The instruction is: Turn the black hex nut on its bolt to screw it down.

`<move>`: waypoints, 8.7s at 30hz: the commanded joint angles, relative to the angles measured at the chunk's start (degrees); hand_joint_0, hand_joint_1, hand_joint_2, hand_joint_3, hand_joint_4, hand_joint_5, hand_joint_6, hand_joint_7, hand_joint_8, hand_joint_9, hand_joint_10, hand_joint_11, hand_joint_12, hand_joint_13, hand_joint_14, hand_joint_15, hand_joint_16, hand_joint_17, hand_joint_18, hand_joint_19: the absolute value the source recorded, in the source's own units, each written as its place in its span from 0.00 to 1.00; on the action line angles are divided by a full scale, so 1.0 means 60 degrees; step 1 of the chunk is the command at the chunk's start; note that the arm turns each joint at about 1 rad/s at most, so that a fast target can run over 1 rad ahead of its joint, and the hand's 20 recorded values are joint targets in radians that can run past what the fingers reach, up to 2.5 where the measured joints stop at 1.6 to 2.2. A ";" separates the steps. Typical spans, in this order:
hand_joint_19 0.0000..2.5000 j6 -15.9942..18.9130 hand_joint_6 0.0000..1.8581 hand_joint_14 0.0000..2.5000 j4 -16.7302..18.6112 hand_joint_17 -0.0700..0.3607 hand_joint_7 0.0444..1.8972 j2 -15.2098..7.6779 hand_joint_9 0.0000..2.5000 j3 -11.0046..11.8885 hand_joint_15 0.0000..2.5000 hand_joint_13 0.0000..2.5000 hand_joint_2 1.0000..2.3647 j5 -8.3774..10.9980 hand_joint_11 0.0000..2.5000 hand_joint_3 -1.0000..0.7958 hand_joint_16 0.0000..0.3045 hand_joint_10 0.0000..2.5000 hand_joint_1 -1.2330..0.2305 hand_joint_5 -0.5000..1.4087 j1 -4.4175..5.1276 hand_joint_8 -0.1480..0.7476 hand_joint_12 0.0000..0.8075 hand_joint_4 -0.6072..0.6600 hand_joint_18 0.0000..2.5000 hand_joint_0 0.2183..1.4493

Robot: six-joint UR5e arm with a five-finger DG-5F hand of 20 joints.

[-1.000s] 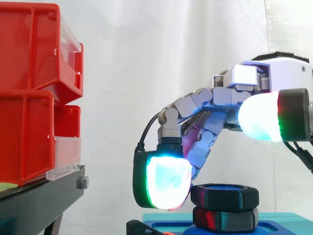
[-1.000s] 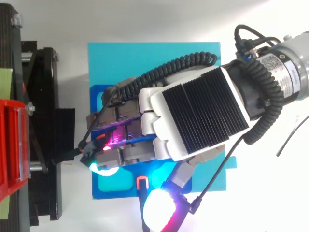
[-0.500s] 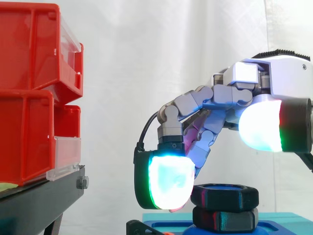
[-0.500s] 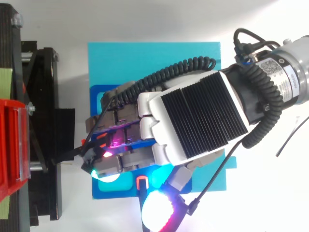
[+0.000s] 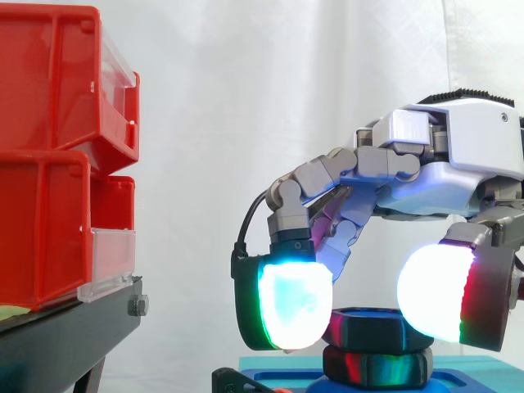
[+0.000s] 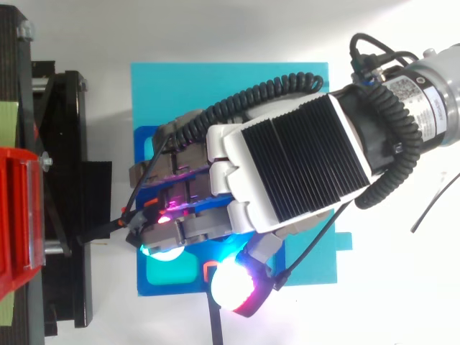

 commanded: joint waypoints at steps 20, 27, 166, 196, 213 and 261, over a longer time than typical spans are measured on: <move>0.27 0.0000 0.27 0.00 -0.0089 0.45 0.67 0.0011 0.46 0.0102 0.05 0.33 0.00 -0.0086 0.10 0.28 0.18 0.00 0.54 0.27 -0.0151 0.54 0.44 0.65 0.28 0.20; 0.27 0.0000 0.27 0.00 -0.0074 0.46 0.66 0.0011 0.46 0.0088 0.06 0.33 0.00 -0.0232 0.09 0.28 0.18 0.00 0.55 0.27 -0.0312 0.54 0.45 0.65 0.28 0.20; 0.29 -0.0762 0.27 0.00 0.0908 0.46 0.62 -0.0297 0.41 -0.0234 0.07 0.30 0.00 -0.0877 0.10 0.28 0.19 0.00 0.44 0.26 -0.0546 0.52 0.44 0.57 0.25 0.20; 0.28 -0.0747 0.27 0.00 0.0908 0.49 0.60 -0.0282 0.41 -0.0234 0.06 0.30 0.00 -0.0935 0.11 0.28 0.21 0.00 0.49 0.25 -0.0546 0.55 0.47 0.68 0.27 0.15; 0.28 -0.0806 0.27 0.00 -0.1876 0.50 0.54 -0.0165 0.41 0.1699 0.06 0.31 0.00 -0.1170 0.10 0.28 0.21 0.00 0.55 0.23 -0.0488 0.55 0.49 0.76 0.28 0.14; 0.25 0.5771 0.27 0.00 -0.2711 0.43 0.31 0.3175 0.06 -0.2608 0.00 0.00 0.00 -0.0217 0.00 0.28 0.17 0.00 0.55 0.13 -0.1411 0.38 0.39 0.56 0.00 0.21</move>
